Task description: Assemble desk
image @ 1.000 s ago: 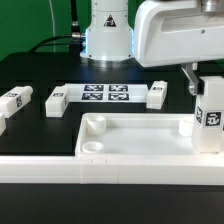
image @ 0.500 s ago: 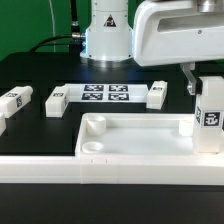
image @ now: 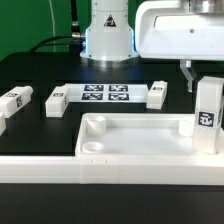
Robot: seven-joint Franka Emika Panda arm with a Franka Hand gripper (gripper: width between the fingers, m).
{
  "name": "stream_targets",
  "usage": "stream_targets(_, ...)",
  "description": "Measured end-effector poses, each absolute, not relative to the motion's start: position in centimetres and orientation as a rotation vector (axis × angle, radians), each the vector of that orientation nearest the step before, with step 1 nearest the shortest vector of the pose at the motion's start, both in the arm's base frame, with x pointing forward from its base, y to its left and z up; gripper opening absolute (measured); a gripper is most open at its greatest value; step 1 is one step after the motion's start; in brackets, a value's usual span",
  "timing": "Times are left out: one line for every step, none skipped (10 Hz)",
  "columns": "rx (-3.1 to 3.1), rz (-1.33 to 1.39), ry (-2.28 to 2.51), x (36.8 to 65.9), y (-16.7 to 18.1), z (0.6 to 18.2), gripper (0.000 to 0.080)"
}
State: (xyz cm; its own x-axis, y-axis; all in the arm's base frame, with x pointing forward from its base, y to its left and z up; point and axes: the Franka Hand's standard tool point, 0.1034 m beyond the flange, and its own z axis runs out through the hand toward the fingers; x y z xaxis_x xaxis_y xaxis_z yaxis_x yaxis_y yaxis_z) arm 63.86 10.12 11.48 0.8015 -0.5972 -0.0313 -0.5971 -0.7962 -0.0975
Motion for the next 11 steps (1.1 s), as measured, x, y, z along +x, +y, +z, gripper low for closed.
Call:
stream_targets(-2.848, 0.004, 1.059, 63.85, 10.12, 11.48, 0.0291)
stream_targets(-2.817, 0.009, 1.140, 63.85, 10.13, 11.47, 0.0291)
stream_targets(-2.800, 0.012, 1.180, 63.85, 10.14, 11.46, 0.0291)
stream_targets(-2.749, 0.020, 1.290, 63.84, 10.16, 11.46, 0.0291)
stream_targets(-2.697, 0.025, 1.387, 63.82, 10.19, 11.43, 0.0291)
stream_targets(-2.603, 0.032, 1.532, 63.67, 10.27, 11.39, 0.0291)
stream_targets(-2.500, 0.030, 1.668, 63.48, 10.43, 11.37, 0.0291)
stream_targets(-2.431, 0.035, 1.744, 63.35, 10.59, 11.38, 0.0291)
stream_targets(-2.288, 0.065, 1.899, 63.33, 10.91, 11.42, 0.0291)
stream_targets(-2.212, 0.079, 1.969, 63.39, 11.00, 11.43, 0.0291)
stream_targets(-2.076, 0.101, 2.087, 63.52, 11.12, 11.44, 0.0291)
